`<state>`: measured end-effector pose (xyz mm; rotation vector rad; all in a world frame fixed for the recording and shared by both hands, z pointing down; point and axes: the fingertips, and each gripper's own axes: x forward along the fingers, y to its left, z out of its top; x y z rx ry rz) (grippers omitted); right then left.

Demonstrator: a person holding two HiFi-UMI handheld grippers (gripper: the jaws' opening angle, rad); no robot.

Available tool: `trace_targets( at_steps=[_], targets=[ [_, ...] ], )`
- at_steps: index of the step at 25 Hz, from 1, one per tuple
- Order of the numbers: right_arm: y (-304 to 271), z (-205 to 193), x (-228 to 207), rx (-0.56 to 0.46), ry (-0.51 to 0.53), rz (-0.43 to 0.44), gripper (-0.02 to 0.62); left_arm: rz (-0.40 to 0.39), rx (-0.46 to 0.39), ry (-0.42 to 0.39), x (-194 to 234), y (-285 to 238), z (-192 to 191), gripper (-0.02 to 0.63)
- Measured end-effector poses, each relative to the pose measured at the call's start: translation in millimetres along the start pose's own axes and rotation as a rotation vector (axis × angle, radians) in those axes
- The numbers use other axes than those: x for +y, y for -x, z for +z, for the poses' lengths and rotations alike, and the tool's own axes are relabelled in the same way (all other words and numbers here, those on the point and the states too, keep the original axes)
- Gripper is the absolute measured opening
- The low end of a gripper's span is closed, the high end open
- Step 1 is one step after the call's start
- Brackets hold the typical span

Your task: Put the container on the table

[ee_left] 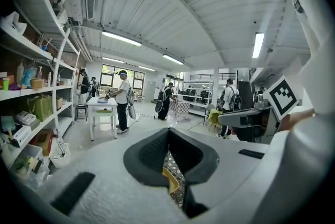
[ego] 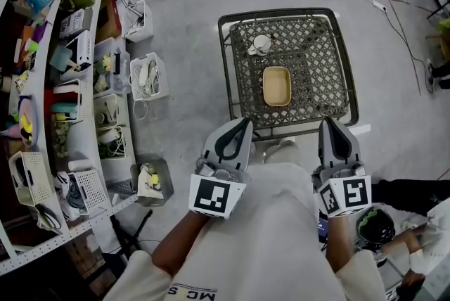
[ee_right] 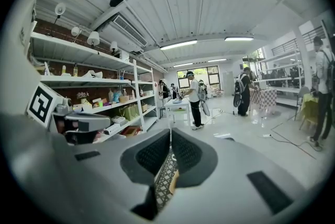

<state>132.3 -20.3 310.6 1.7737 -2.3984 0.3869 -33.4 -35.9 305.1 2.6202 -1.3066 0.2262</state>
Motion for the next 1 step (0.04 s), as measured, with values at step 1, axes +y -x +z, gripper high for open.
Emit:
trace_targets(
  at_steps=[1],
  targets=[
    [0.0, -0.8, 0.0, 0.0, -0.002, 0.0, 0.024, 0.0, 0.0, 0.0, 0.0, -0.3, -0.4, 0.023]
  ],
)
